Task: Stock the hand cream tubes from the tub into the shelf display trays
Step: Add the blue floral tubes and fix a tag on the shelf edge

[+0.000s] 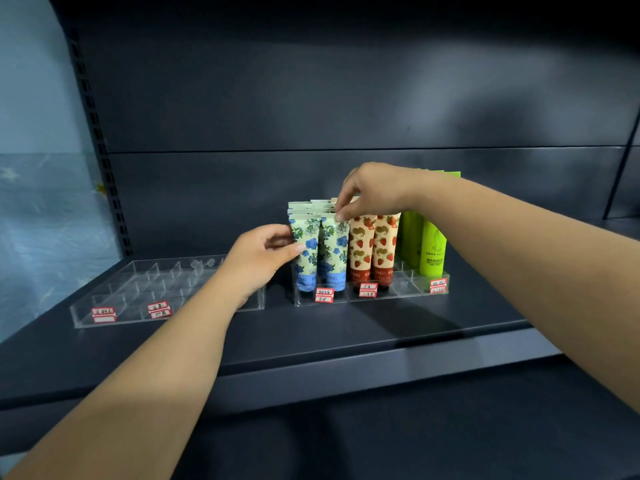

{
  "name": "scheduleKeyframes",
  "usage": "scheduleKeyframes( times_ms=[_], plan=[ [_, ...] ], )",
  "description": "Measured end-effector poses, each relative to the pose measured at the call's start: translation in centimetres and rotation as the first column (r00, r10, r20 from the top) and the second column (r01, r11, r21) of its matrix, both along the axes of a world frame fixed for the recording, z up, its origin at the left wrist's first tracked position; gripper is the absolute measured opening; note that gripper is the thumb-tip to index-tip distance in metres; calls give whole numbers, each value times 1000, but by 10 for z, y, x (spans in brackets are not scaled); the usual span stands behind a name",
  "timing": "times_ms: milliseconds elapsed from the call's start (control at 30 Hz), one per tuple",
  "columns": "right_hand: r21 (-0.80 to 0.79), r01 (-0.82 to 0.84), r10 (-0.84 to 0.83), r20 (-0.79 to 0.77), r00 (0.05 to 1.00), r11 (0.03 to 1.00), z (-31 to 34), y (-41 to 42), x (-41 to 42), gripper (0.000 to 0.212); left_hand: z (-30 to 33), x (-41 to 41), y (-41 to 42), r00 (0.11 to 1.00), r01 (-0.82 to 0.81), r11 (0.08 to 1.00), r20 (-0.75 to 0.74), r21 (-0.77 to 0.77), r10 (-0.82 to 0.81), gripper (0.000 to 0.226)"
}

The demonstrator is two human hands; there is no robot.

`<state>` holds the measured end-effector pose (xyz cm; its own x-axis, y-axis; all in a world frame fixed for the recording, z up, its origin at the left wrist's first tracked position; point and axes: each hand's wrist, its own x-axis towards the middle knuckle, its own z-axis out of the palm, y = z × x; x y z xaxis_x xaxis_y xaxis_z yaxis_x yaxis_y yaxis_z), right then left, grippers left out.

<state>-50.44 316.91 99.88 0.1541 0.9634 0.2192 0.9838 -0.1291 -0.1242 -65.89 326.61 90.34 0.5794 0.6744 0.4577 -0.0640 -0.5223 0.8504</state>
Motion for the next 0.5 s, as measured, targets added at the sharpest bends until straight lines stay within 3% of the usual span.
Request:
scheduleKeyframes(
  times_ms=[167, 300, 500],
  plan=[
    [33, 9, -9, -1, 1000, 999, 1, -5, -3, 22, -1, 1, 2, 1000, -22, 999, -3, -31, 22, 22],
    [204, 7, -14, 34, 999, 979, 4, -26, -8, 32, 2, -1, 0, 998, -60, 998, 8, -12, 61, 29],
    [537, -34, -30, 109, 994, 843, -16, -76, -20, 29, 7, -16, -27, 915, -392, 889, 203, 235, 350, 30]
  ],
)
